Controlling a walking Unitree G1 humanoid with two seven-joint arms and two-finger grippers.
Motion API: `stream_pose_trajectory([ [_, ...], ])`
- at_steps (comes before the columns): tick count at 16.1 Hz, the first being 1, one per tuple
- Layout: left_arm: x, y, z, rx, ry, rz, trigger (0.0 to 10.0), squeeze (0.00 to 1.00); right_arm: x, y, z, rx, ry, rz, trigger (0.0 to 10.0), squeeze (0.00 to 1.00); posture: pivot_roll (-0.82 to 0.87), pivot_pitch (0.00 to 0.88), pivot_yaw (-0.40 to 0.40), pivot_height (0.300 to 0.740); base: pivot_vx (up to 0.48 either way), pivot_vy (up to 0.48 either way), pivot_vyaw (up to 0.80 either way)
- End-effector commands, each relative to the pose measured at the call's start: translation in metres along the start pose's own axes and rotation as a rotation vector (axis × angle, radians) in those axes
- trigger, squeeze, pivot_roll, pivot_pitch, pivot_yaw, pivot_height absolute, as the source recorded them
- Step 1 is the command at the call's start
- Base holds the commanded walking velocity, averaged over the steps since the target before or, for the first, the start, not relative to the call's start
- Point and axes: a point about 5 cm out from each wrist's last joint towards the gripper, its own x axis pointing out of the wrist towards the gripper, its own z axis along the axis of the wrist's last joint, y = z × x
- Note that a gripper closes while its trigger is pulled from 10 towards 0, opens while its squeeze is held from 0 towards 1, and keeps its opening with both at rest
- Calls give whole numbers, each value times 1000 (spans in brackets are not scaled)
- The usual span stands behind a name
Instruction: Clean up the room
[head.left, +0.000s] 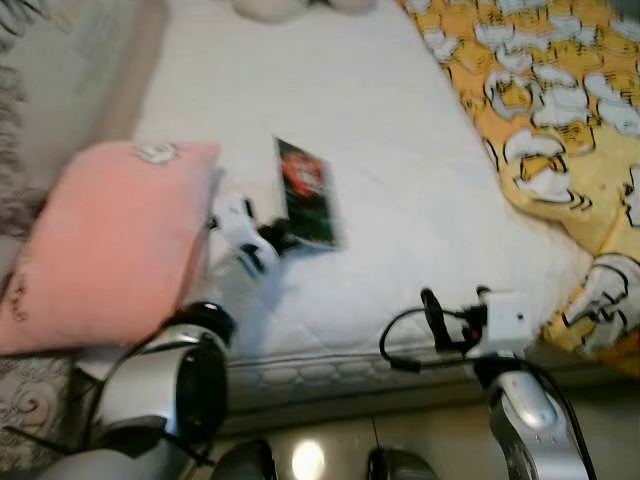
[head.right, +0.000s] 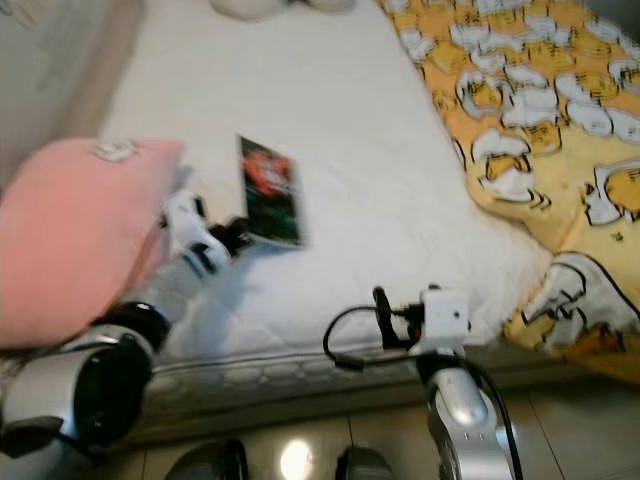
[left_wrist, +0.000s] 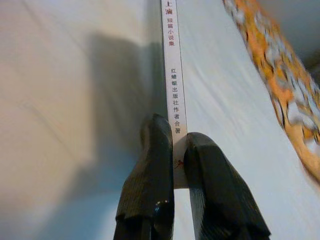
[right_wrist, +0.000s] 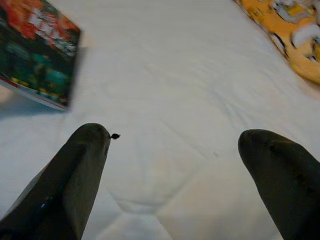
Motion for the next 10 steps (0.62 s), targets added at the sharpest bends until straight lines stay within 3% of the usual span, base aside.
stream_pose_trajectory([
  [1, -2, 7, 14, 62, -50, 23, 0, 0, 4, -2, -2, 0, 0, -5, 10000, 0, -116, 0, 18, 740, 0, 0, 0],
  [3, -7, 19, 26, 230, -36, 62, 0, 0, 12, -2, -1, 7, -8, 9, 10000, 0, -84, 0, 12, 740, 0, 0, 0],
  [5, -7, 20, 27, 337, 29, 41, 0, 0, 14, 4, -2, 36, 6, 75, 10000, 0, -76, 0, 4, 740, 0, 0, 0],
  [7, -6, 18, 27, 376, 64, 22, 0, 0, 12, 8, -3, 37, 29, 155, 10000, 0, -86, 6, -2, 740, 0, 0, 0],
  [10, -4, 14, 23, 368, 91, -6, 0, 0, 10, 12, -5, 53, 63, 247, 10000, 0, -99, 14, 1, 740, 0, 0, 0],
])
